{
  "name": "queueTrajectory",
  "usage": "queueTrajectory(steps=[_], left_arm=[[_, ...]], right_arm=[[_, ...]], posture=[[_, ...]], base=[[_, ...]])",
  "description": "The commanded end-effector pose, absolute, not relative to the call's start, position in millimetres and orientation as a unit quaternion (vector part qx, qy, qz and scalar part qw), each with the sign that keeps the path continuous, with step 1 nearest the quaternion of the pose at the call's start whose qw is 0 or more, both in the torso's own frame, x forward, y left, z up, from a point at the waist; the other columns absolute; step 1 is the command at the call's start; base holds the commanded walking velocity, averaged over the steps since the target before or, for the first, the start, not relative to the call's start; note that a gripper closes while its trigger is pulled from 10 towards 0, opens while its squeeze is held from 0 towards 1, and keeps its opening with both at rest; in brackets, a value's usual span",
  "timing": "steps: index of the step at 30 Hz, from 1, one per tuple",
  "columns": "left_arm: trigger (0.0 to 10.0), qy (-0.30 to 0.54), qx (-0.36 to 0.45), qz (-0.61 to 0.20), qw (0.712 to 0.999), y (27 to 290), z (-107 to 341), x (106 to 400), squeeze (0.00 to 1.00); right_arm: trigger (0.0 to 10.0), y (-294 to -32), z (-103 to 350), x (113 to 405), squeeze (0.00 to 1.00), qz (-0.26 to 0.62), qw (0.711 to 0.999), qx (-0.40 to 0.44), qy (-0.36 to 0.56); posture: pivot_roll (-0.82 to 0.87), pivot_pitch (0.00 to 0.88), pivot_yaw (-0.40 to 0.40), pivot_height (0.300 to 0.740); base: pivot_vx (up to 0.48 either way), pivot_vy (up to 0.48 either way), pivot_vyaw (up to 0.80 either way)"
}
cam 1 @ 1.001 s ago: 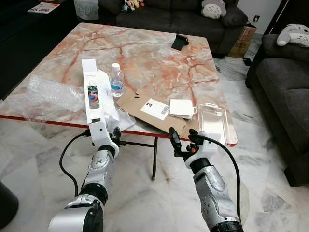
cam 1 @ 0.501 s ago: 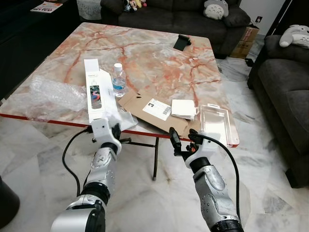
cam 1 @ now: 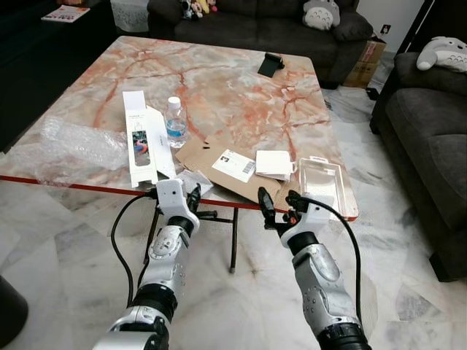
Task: Picking trash to rubbish bin
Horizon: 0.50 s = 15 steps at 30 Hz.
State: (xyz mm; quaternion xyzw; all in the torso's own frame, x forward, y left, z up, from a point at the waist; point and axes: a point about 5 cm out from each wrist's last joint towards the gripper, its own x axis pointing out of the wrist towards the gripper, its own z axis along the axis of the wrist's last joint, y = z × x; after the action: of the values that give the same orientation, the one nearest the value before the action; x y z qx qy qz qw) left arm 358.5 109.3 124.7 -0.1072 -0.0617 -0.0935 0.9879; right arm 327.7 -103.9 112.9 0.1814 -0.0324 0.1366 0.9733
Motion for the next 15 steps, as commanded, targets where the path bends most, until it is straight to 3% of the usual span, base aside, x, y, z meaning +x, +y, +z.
queueTrajectory(steps=[1, 15], left_arm=[[10.0, -0.073, -0.091, -0.110, 0.987, 105.9, 127.7, 354.8, 0.00], [10.0, -0.115, -0.042, -0.131, 0.984, 113.1, 147.9, 333.6, 0.00]], right_arm=[[10.0, -110.0, 112.0, 329.5, 0.00, 0.126, 0.974, 0.184, -0.033], [10.0, -124.5, 95.6, 331.8, 0.00, 0.099, 0.979, 0.180, -0.014]], posture=[[0.11, 0.052, -0.087, 0.740], [0.16, 0.000, -0.070, 0.740]], base=[[0.000, 0.000, 0.00], [0.000, 0.000, 0.00]])
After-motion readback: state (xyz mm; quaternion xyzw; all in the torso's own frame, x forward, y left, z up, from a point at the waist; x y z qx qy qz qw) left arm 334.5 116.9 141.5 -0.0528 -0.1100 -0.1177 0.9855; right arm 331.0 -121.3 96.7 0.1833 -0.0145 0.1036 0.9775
